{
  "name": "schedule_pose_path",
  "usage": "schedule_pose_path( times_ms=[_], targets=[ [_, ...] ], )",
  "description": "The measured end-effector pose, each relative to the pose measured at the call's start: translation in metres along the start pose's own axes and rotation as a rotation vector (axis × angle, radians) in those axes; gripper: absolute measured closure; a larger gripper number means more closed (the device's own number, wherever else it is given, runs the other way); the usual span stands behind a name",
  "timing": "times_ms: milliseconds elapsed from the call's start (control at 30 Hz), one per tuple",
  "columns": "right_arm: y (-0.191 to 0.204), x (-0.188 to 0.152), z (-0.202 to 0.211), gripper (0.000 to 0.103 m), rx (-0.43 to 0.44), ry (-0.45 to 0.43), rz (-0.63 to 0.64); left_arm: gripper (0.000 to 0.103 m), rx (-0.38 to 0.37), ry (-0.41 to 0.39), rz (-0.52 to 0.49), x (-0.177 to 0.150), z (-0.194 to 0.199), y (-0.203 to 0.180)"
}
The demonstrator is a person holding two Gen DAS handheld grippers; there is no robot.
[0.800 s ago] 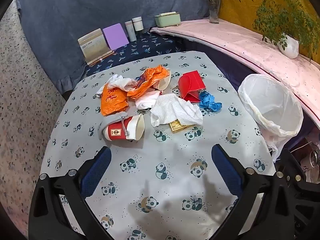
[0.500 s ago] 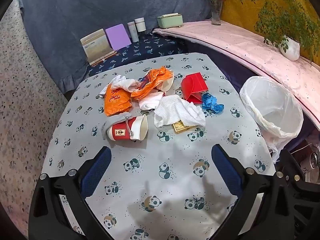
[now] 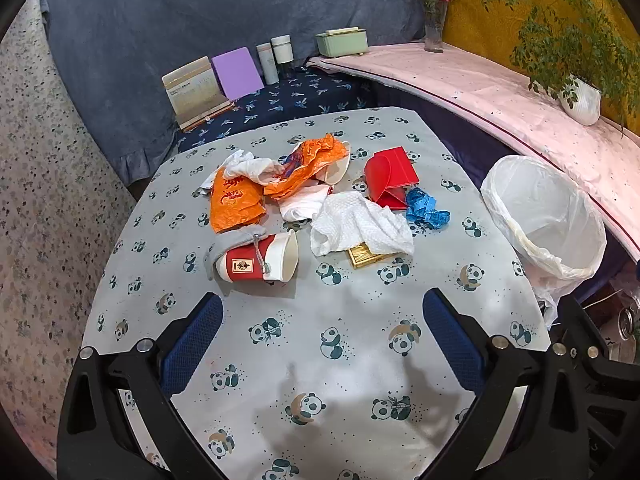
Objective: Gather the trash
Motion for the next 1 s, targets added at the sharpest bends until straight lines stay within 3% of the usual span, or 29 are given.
schedule_pose_path(
  times_ms=[1000],
  targets=[
    [0.003,0.0,0.015,0.007,-0.054,-0.003,0.001,0.008,-0.038,-0.002,0.023,-0.001,0.01,0.004]
  ],
)
Point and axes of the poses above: each gripper's, at about its wrist camera, not at the fingertips, and z roughly against the way its jaws point, y to its left, x to its top, the point moved 1 cm from there along -z, roughly the way its jaws point, and after that the axes turned 12 degrees about z, right-handed, at the moved point
